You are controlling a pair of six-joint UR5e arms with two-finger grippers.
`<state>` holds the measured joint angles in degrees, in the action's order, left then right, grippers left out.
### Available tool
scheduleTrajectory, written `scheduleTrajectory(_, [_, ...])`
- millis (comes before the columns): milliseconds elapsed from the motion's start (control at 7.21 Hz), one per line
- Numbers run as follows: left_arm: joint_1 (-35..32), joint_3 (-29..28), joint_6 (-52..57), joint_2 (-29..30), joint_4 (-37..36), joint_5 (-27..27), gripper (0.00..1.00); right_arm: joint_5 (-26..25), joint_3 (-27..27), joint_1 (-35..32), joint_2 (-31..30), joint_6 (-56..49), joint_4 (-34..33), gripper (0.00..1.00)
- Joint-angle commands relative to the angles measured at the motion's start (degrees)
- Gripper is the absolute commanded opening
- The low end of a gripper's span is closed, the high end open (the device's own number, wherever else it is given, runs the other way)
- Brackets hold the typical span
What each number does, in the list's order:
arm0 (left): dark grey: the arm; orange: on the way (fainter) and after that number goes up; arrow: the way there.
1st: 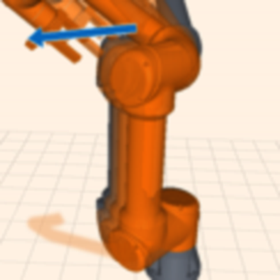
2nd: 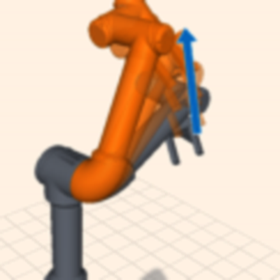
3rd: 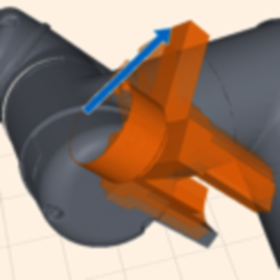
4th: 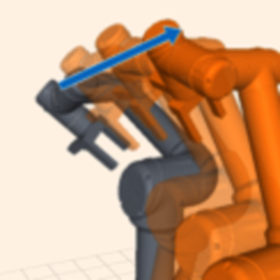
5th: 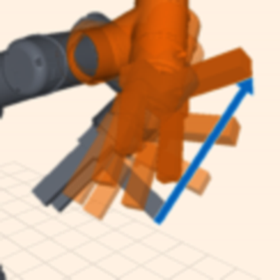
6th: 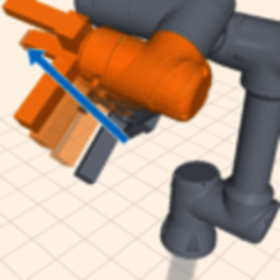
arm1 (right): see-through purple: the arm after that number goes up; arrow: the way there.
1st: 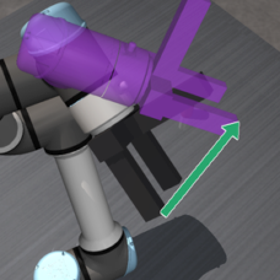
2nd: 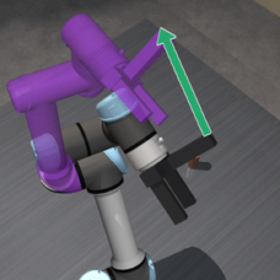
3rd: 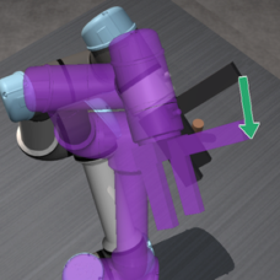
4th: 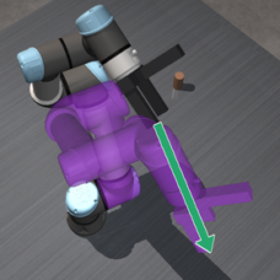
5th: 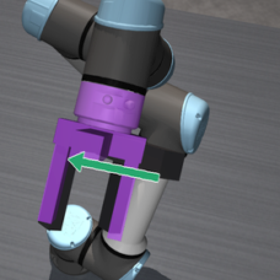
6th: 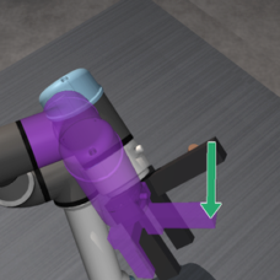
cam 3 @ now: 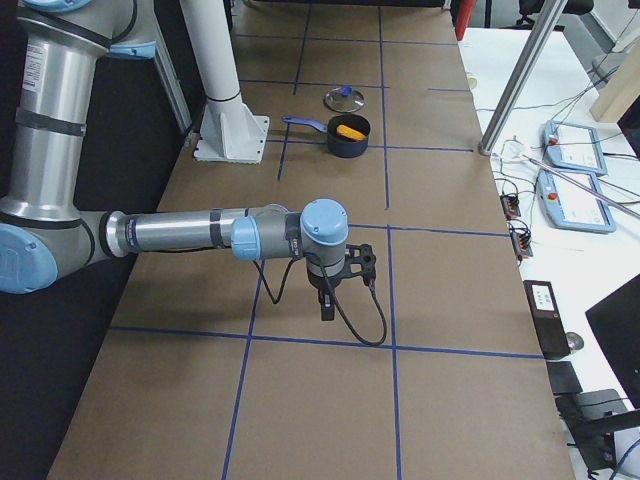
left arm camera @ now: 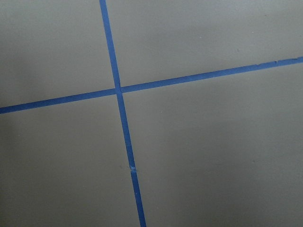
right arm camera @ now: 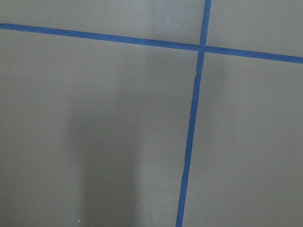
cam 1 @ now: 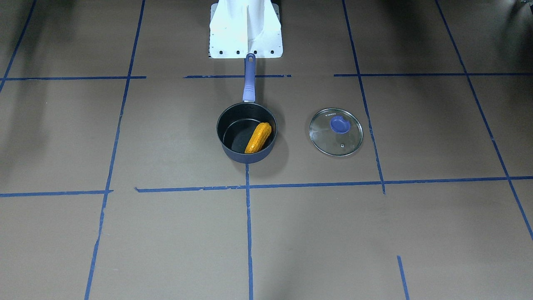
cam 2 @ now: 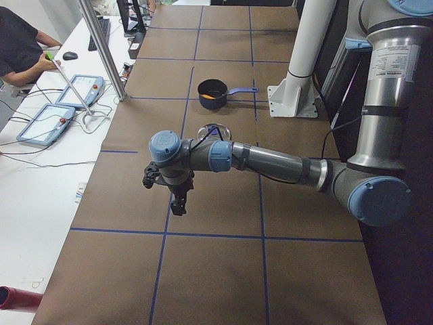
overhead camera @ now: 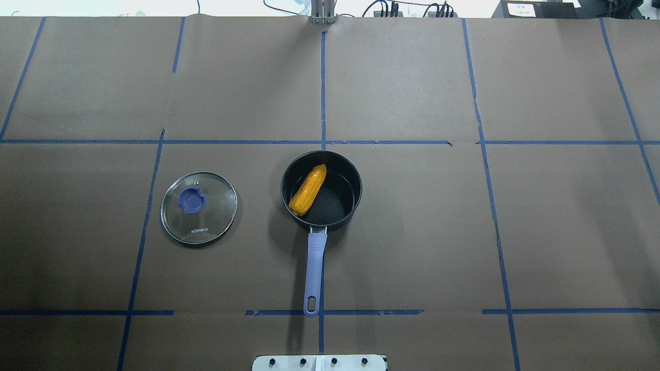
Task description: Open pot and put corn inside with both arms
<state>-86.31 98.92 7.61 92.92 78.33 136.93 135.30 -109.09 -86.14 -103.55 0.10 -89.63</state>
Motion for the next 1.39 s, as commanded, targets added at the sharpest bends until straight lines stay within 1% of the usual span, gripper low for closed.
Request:
scheduleTrajectory(0, [0.0, 1.9, -0.2, 0.0, 0.0, -0.2, 1.0, 0.3, -0.1, 0.0, -0.3, 0.0, 0.2, 1.0])
scheduleTrajectory(970, [0.0, 1.7, -0.5, 0.0, 0.0, -0.3, 1.0, 0.4, -0.2, 0.0, -0.3, -0.1, 0.2, 1.0])
scheduleTrajectory(1248, [0.0, 2.7, -0.1, 0.0, -0.2, -0.4, 1.0, 0.4, -0.1, 0.0, -0.1, -0.1, 0.5, 1.0])
